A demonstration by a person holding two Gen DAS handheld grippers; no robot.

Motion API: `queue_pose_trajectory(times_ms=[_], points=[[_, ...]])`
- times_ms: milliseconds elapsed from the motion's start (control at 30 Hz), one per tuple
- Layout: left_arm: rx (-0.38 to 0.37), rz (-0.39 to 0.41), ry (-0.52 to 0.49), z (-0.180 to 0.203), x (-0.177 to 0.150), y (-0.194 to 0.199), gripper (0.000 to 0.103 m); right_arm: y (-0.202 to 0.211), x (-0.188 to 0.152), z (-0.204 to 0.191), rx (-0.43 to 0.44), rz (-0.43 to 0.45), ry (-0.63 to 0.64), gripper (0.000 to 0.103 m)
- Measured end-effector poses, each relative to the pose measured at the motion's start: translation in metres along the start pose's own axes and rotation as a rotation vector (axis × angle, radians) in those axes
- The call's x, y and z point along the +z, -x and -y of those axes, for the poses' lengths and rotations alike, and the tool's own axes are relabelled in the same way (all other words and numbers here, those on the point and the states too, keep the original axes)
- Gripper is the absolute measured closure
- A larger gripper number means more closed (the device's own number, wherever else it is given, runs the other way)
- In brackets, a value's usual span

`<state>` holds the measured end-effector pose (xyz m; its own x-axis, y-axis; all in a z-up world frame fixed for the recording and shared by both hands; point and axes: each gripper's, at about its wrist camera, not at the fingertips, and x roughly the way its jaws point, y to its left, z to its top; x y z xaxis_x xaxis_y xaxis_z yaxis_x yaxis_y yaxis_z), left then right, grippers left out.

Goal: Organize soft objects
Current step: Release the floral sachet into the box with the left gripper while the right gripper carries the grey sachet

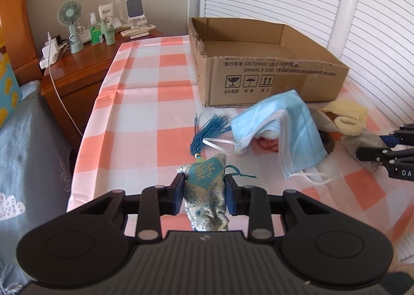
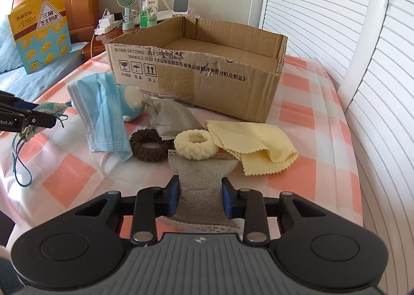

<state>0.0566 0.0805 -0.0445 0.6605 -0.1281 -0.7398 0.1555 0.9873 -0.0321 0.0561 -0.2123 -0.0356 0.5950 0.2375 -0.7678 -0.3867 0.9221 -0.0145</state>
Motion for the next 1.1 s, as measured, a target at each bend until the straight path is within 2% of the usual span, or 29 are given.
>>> queue_pose_trajectory(times_ms=[300,567,867,1100], points=[[-0.081,0.0,-0.102,0.008,0.02,0.038,0.073,0.042,0.0,0.002,0.006,0.056,-0.009,0.066],[-0.13,0.081,-0.19,0.021,0.079,0.05,0.073,0.062,0.019,0.001,0.019,0.111,0.015,0.066],[-0.138,0.151,-0.242,0.039,0.166,0.017,0.072,0.067,0.044,0.008,0.001,0.157,0.013,0.066],[-0.117,0.164,-0.256,0.054,0.228,-0.032,0.072,0.066,0.06,0.021,-0.023,0.181,-0.009,0.066]])
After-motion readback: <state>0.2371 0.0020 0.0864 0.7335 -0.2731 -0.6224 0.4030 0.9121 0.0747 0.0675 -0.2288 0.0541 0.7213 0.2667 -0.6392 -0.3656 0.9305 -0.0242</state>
